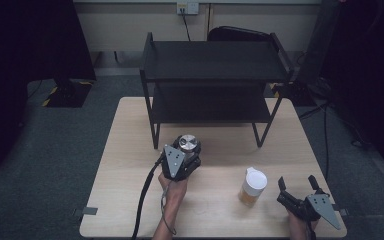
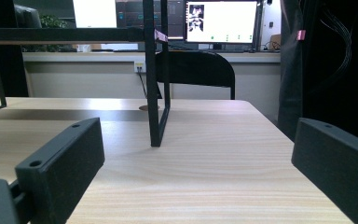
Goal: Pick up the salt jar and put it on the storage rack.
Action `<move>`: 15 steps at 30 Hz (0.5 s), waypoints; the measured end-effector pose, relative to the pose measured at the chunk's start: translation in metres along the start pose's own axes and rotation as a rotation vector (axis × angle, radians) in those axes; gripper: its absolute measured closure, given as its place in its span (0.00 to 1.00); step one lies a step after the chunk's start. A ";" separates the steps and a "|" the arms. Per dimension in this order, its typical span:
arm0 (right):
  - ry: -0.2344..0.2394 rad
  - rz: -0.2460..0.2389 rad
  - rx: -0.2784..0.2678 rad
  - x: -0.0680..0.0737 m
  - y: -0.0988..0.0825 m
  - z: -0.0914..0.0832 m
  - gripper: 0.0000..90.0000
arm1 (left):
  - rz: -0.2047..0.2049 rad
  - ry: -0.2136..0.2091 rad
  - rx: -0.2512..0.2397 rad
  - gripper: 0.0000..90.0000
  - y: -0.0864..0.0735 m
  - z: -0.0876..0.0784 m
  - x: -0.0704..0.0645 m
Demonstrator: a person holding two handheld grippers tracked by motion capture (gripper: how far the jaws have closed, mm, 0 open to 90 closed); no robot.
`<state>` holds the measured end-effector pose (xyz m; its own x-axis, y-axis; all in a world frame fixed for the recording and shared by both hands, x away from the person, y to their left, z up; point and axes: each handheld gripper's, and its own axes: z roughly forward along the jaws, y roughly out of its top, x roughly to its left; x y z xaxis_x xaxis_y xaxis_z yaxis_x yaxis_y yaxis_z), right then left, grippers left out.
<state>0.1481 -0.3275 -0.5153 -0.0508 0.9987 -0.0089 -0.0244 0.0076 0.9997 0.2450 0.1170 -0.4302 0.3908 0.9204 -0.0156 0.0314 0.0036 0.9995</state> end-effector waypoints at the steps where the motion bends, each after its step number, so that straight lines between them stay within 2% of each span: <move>1: -0.001 0.000 0.000 0.000 0.000 0.000 0.01 | 0.005 -0.002 -0.001 0.39 0.002 0.000 0.001; 7: -0.001 0.000 0.000 0.000 0.000 0.000 0.01 | 0.020 -0.023 -0.001 0.39 0.013 0.001 0.007; 8: -0.001 0.000 0.000 0.000 0.000 0.000 0.01 | 0.007 -0.036 -0.004 0.39 0.017 0.001 0.011; 14: -0.001 0.000 0.000 0.000 0.000 0.000 0.01 | 0.026 -0.071 -0.002 0.39 0.028 0.001 0.019; 15: -0.001 0.000 0.000 0.000 0.000 0.000 0.01 | 0.018 -0.078 -0.004 0.39 0.029 0.001 0.021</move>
<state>0.1481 -0.3274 -0.5153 -0.0501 0.9987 -0.0091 -0.0244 0.0079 0.9997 0.2554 0.1363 -0.4011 0.4619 0.8869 -0.0001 0.0207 -0.0107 0.9997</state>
